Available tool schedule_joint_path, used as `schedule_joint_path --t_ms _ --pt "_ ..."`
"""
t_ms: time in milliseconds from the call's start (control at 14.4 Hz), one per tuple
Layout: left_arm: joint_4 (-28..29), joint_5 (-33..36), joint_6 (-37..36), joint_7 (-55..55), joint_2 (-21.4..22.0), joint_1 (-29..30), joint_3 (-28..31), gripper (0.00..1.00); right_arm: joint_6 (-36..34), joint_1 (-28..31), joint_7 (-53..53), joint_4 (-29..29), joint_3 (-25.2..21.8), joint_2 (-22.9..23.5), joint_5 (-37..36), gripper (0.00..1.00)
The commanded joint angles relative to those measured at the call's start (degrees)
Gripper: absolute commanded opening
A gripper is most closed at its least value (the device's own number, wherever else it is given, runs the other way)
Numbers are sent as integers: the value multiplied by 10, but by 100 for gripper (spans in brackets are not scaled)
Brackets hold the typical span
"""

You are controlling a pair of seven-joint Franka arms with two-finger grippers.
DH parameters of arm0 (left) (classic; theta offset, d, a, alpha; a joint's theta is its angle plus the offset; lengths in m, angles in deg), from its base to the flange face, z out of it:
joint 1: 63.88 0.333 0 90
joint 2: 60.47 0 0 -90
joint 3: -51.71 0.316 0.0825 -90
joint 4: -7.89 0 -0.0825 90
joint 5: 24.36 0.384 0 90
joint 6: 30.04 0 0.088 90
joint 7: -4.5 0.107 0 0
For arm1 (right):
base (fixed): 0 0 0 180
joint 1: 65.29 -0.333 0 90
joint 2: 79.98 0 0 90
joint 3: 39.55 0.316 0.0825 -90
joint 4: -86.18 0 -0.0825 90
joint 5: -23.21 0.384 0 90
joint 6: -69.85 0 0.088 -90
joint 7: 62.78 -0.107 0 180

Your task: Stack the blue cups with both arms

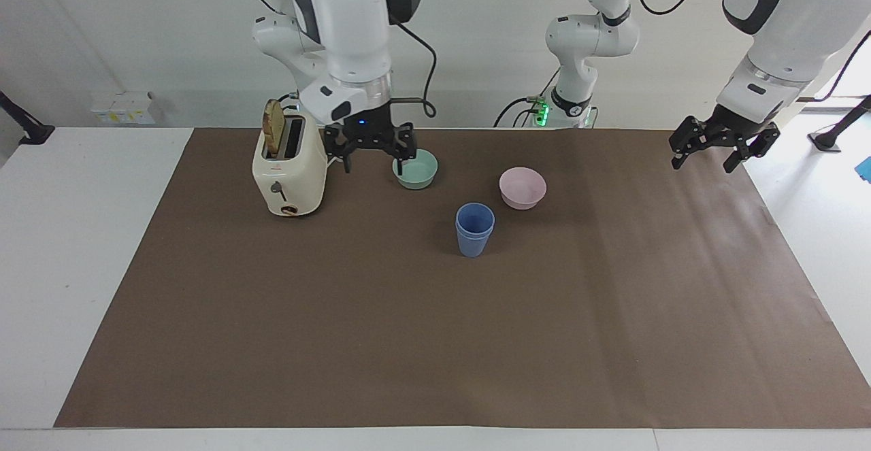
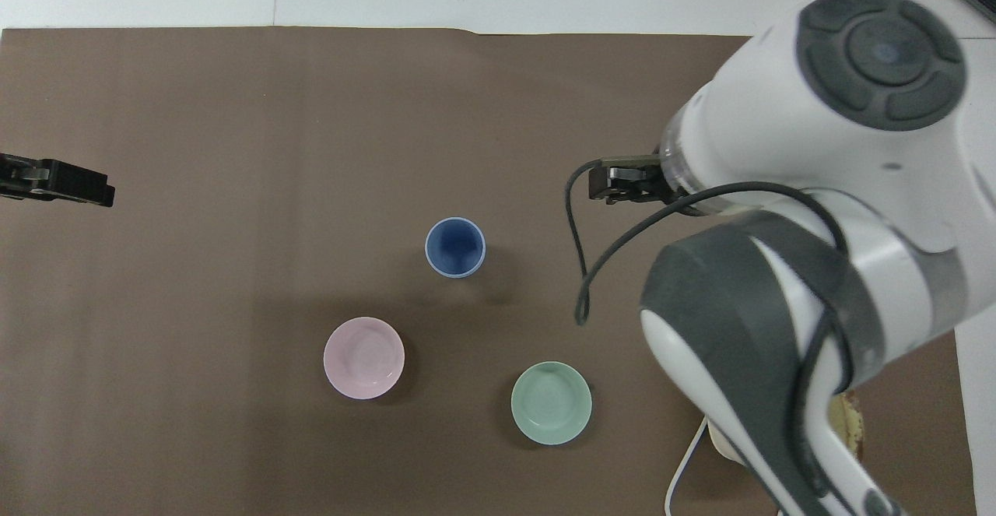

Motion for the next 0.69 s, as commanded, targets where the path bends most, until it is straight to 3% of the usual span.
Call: schedule_joint_path --t_ms 0,625 --pt "-9 2 -10 0 -2 5 -4 100 -48 32 48 -20 7 -11 -3 100" --pt "-9 2 -10 0 -2 4 -4 100 -67 154 163 15 0 -60 58 100"
